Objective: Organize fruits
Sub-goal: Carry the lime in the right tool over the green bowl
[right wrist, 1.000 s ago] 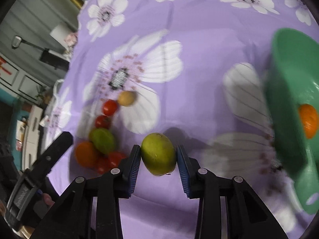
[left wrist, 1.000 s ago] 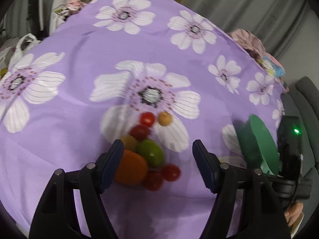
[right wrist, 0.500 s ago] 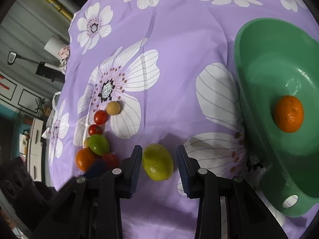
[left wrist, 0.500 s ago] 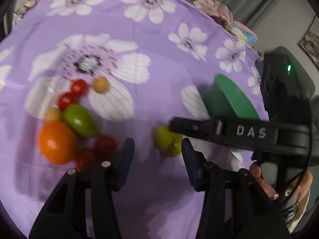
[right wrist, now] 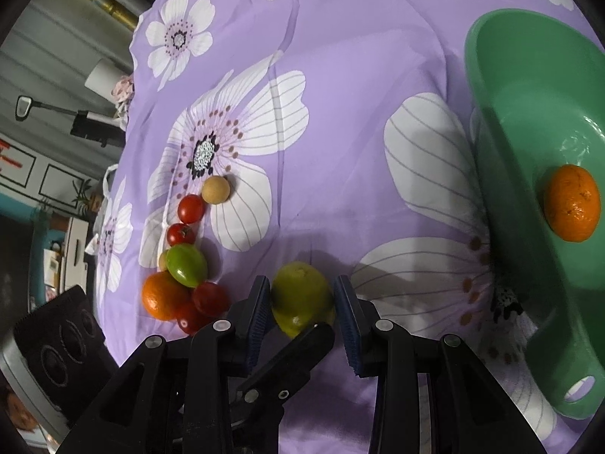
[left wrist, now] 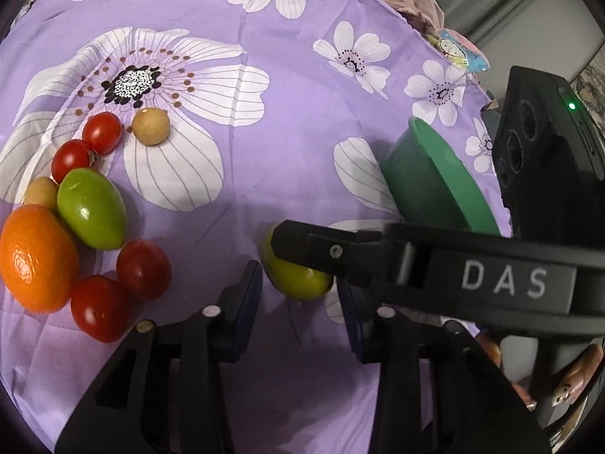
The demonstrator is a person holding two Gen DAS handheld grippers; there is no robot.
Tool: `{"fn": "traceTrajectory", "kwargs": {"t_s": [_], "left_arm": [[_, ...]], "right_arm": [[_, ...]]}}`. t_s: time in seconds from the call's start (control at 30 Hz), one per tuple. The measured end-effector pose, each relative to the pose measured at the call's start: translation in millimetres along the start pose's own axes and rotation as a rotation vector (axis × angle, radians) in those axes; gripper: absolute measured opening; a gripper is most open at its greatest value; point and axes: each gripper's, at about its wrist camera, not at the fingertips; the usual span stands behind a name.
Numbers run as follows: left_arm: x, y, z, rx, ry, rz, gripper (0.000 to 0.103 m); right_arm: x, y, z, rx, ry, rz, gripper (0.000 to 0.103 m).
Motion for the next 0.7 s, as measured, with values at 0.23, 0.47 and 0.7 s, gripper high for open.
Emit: {"fn": "traceTrajectory", "kwargs": {"t_s": [0.23, 0.47, 0.7], "left_arm": [[-0.5, 4.4, -0.8, -0.026, -0.011, 0.025, 0.035], [-14.1, 23.0, 2.7, -0.080, -0.064, 0.055, 0.035], [-43.4, 39.3, 10.8, -0.140, -0.145, 0.063, 0.035]], "right_arm": [[2.1, 0.9, -0.8, -0.009, 0.013, 0.007, 0.038], [12.0, 21.0, -3.6, -0.067, 0.044, 0.047, 0.038], [14.8, 55.5, -6.1, -0.167, 0.059, 0.079, 0.038]]}}
Point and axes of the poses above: each gripper's, at about its wrist camera, not at the fingertips, and y roughly against the way its jaws point, x to its left, z to its top, and after that the axes turned 10 degrees about -z, right-handed
